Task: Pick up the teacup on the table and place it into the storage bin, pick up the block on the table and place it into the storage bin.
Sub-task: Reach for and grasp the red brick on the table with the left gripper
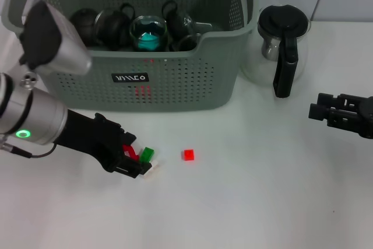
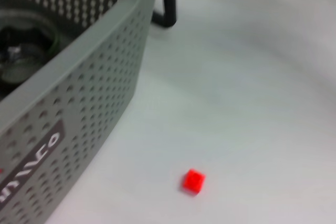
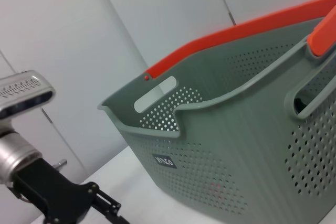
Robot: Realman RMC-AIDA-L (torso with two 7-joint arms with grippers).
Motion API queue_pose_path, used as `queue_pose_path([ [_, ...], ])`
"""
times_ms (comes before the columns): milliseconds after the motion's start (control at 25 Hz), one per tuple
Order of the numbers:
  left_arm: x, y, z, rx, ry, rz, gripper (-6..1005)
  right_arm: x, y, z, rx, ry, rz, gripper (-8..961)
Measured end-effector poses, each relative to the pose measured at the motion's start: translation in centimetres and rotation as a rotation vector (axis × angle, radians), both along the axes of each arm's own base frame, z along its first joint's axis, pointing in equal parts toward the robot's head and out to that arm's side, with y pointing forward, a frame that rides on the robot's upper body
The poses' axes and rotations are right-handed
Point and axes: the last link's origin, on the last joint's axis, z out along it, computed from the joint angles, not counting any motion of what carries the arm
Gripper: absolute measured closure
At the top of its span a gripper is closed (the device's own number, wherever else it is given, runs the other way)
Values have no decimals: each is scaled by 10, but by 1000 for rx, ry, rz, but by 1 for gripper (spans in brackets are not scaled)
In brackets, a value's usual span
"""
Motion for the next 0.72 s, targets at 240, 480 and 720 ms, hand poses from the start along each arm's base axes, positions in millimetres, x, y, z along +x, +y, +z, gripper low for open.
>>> queue_pose_path([
  [240, -2, 9, -12, 51, 69, -15, 269, 0, 0, 0, 0, 1, -2, 347],
  [480, -4, 14, -22, 78, 159, -51, 269, 1, 0, 0, 1, -1, -3, 348],
  [720, -7, 19, -24, 117, 204, -47, 268, 2, 0, 0, 4, -3, -6, 348],
])
